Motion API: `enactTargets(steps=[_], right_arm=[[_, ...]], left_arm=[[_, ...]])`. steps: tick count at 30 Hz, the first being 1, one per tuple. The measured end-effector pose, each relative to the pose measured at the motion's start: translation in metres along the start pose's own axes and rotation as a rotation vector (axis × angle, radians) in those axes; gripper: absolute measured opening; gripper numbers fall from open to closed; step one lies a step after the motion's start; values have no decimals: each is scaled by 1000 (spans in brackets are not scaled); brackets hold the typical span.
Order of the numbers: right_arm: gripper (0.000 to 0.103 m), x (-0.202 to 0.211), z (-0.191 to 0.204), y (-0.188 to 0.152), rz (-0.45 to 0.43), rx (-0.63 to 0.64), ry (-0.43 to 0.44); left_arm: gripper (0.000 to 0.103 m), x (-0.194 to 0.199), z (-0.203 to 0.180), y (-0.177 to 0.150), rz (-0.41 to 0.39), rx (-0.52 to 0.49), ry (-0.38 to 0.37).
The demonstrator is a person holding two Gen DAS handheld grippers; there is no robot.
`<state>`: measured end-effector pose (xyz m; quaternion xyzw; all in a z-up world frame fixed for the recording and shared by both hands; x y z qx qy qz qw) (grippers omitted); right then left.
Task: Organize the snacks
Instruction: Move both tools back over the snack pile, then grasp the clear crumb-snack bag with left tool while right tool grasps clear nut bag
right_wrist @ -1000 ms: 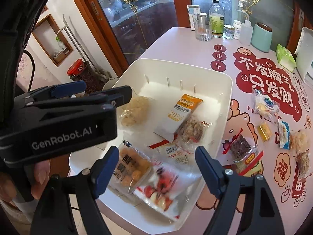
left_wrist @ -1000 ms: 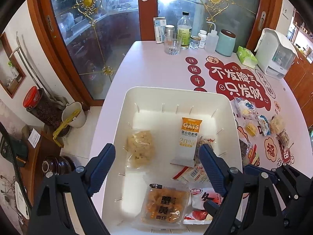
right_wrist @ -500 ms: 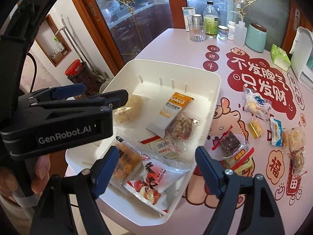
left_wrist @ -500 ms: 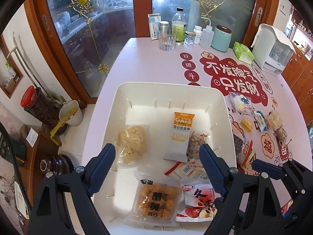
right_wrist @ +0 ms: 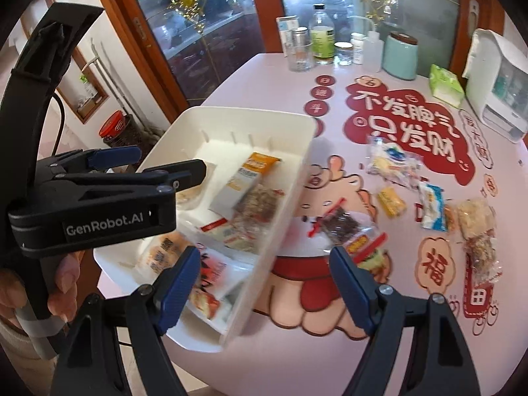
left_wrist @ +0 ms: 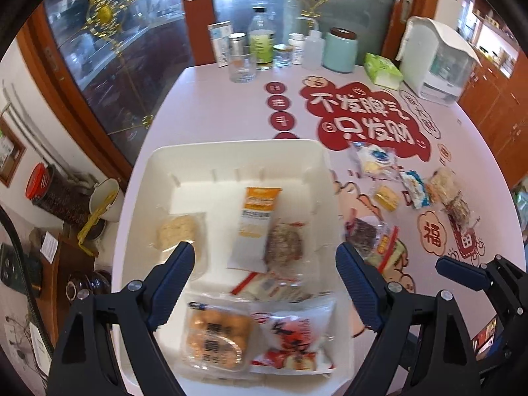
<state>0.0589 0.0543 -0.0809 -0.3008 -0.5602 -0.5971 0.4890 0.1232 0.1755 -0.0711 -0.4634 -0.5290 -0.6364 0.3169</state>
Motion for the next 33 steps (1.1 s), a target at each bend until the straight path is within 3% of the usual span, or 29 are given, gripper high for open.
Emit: enactTargets(steps=[9, 24, 33], right_arm=[[81, 26, -66, -16, -49, -99, -67], [80, 43, -226, -50, -83, -246, -216], [80, 3, -304, -43, -38, -226, -288]], left_arm=[[87, 1, -82, 14, 12, -104, -26], [87, -37, -244, 51, 47, -301, -20], [87, -93, -307, 91, 88, -414, 23]])
Point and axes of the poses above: each gripper's, at about its wrist camera, not at the fingertips, and x roughly against the way its jaws point, z to its left, y to its top, the point moved 4 cm from there along -x, roughly the way its jaws point, and after that the axes turned 7 degrees about z, right-handed, at the moved point
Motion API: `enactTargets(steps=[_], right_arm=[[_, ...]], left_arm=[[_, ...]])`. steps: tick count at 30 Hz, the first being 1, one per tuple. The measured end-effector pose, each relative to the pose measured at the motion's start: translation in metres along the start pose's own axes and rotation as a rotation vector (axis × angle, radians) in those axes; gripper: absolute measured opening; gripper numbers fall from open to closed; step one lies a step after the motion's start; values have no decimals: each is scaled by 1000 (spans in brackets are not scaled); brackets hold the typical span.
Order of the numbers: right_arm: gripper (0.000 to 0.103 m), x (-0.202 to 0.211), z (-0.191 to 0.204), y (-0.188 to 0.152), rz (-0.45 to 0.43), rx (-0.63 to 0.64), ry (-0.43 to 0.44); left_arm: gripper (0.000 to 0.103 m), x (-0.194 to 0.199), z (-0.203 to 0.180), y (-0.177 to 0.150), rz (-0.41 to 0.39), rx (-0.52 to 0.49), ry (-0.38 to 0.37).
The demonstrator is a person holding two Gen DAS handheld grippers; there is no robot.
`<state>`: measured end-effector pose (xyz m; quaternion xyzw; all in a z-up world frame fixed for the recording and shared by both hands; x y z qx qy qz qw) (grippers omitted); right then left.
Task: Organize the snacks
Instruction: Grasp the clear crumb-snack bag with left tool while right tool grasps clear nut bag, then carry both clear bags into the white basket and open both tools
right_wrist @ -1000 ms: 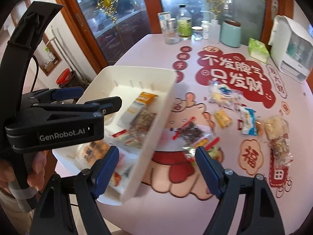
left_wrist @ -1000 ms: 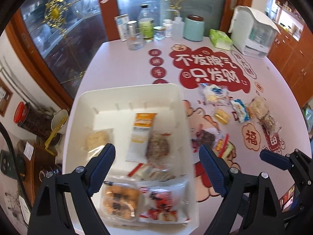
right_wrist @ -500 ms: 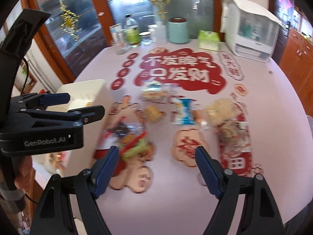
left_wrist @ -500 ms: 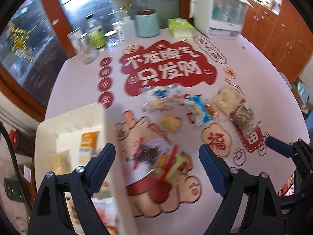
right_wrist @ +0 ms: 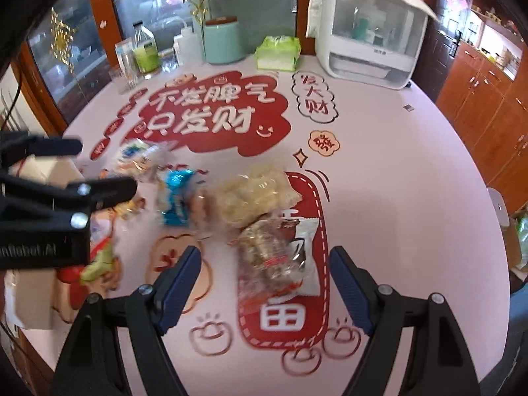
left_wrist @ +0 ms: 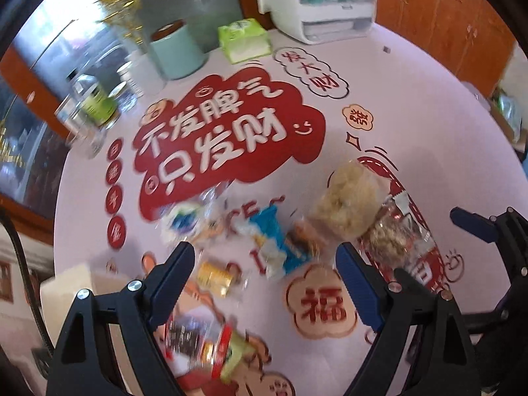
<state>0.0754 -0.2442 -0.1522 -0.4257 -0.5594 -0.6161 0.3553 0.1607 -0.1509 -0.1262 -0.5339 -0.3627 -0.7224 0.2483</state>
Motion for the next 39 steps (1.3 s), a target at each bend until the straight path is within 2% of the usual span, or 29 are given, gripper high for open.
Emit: enactTargets(steps=[6, 7, 8, 10, 12, 13, 16, 20, 23, 28, 34, 39], right_arm=[[80, -42, 2, -1, 46, 70, 34], [78, -47, 3, -2, 55, 77, 30], [74, -51, 4, -3, 60, 85, 28], [58, -59, 5, -8, 68, 103, 41], [46, -58, 7, -13, 37, 136, 41], [44, -58, 7, -14, 35, 144, 54], [40, -55, 1, -17, 44, 118, 110], [39, -50, -10, -25, 69, 72, 159], [39, -46, -16, -33, 79, 45, 182], [39, -39, -22, -40, 83, 15, 211], [39, -29, -22, -47, 72, -6, 216], [39, -23, -20, -49, 67, -23, 212]], left_arm=[[87, -34, -20, 25, 57, -130, -35], [87, -39, -23, 27, 69, -146, -37], [87, -44, -25, 30, 80, -162, -41], [87, -50, -29, 34, 89, -186, -53], [87, -55, -36, 38, 99, -213, -72], [87, -56, -40, 40, 102, -227, -86], [87, -63, -54, 43, 106, -279, -108], [87, -76, -74, 46, 126, -342, -107], [85, -88, -84, 49, 148, -354, -117], [53, -101, -91, 52, 181, -341, -138], [37, -92, -92, 47, 149, -308, -155], [35, -66, -81, 30, 114, -248, -157]])
Point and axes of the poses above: each gripper's, at about its wrist camera, not at the fingertips, and x roughly against the way its jaws point, z to its left, y to its top, the point moved 4 cm from there along -x, roughly the way its jaws point, and after that the axes turned 7 degrees about z, right-handed, at the moved point
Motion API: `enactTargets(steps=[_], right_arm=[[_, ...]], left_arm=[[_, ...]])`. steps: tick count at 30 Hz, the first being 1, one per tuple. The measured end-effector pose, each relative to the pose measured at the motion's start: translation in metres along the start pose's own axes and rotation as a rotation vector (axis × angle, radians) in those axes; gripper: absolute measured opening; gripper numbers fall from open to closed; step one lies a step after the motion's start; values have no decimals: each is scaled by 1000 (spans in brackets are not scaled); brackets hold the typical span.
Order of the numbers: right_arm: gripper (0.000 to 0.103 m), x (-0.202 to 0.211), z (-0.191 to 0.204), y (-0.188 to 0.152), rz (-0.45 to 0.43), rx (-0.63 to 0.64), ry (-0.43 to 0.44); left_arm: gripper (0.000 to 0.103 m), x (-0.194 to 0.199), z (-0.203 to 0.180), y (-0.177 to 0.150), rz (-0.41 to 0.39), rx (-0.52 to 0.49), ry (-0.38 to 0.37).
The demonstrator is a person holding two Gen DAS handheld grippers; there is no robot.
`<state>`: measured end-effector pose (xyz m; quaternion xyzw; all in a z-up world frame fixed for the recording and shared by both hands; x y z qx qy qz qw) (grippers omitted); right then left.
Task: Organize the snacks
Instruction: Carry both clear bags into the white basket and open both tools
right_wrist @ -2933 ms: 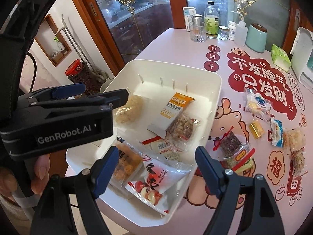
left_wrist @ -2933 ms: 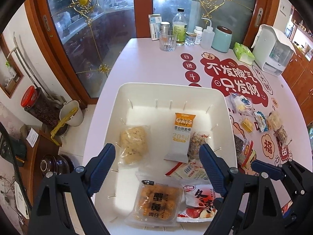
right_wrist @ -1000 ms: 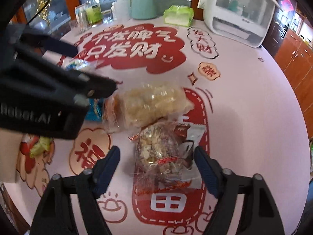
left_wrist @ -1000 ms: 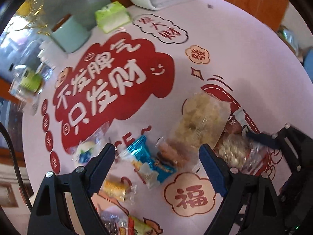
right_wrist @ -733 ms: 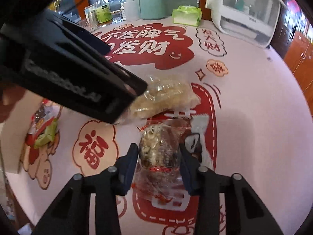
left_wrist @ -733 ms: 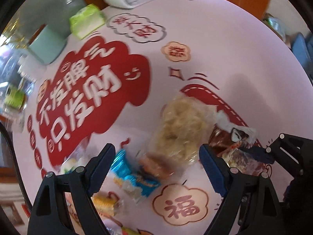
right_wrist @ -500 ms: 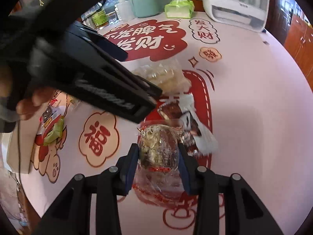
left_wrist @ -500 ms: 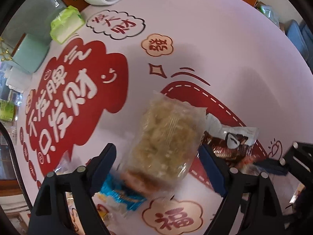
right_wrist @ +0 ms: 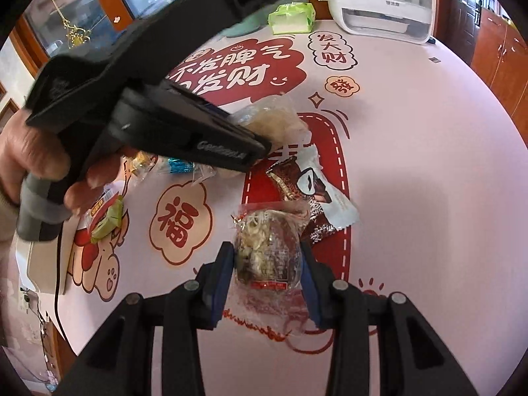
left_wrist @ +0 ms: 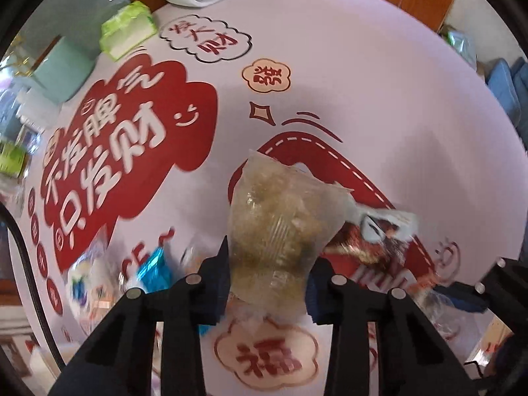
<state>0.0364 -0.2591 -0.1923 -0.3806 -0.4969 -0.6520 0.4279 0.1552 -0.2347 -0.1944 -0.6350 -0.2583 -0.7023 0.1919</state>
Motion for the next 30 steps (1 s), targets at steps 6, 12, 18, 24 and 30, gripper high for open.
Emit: enactTargets(steps=[6, 12, 18, 24, 30], right_arm=[[39, 11, 11, -9, -8, -11, -8], [39, 26, 29, -21, -21, -27, -19], [39, 48, 64, -29, -56, -17, -4], [39, 75, 122, -24, -109, 46, 37], [39, 98, 198, -11, -167, 156, 91]], left_arm=[[34, 49, 11, -50, -66, 80, -15], [34, 103, 14, -126, -94, 143, -20], [34, 141, 30, -197, -107, 200, -21], [34, 169, 64, -255, -141, 291, 35], [34, 192, 113, -306, -182, 418, 102]])
Point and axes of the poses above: each gripper's, at about its wrist camera, not at the fingertips, and x roughly against the way its jaws point, z to its left, y to its top, the point moved 4 cm from there along -x, roughly the way its jaws point, and after that the axes turned 7 degrees about z, right-handed, at the moved point
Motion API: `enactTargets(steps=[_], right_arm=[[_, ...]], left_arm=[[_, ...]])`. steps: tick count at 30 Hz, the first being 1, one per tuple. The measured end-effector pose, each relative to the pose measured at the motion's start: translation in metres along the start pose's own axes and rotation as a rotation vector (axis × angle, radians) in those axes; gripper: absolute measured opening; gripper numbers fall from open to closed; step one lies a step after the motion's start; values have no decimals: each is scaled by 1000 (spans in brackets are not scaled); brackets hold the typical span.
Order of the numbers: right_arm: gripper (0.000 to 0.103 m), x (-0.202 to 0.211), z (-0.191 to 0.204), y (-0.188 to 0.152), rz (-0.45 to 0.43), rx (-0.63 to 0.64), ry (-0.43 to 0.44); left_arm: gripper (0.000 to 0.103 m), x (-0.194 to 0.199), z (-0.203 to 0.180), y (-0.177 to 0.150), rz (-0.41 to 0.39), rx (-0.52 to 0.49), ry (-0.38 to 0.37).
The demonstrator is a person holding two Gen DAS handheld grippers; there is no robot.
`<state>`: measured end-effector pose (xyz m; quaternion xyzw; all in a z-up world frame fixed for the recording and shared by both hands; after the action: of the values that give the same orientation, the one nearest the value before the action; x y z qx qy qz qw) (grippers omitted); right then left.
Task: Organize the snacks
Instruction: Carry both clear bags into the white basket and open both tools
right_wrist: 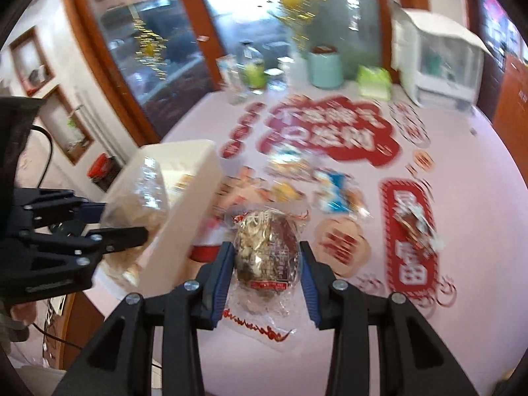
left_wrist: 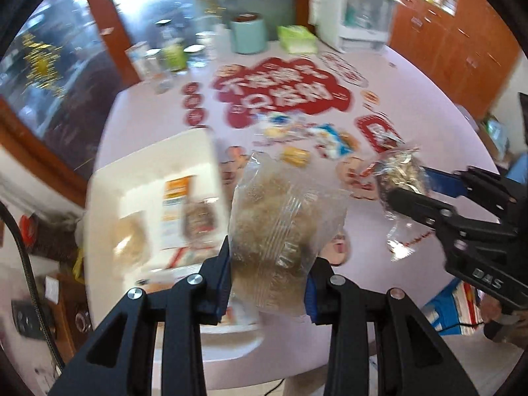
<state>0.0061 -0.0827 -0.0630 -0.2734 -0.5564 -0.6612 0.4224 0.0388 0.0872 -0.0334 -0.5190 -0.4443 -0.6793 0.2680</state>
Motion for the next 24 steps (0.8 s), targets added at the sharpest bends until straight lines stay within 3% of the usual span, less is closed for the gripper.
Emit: enactTargets(steps=[5, 13, 19, 24], right_arm=[[39, 4, 53, 21, -35, 73, 28], [39, -4, 125, 56, -45, 125, 44], [39, -9, 163, 78, -58, 115, 81], [39, -30, 181, 74, -31, 122, 49]], left_arm=[[34, 13, 60, -17, -33, 108, 85], [34, 13, 126, -35, -41, 218, 138], [34, -2, 148, -44, -5, 252, 152], [34, -18, 159, -50, 28, 272, 154]])
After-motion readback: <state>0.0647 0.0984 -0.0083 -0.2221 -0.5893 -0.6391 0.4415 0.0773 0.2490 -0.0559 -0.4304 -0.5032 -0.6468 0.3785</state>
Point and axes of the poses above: each gripper's, at about its wrist camera, not at the fingertips, and x roughly against the way its jaws point, z to its left, y to its top, the point moved 4 cm from there along -x, roughly the way its jaws point, and after that the axes turned 7 degrees about z, right-handed, at the moved point
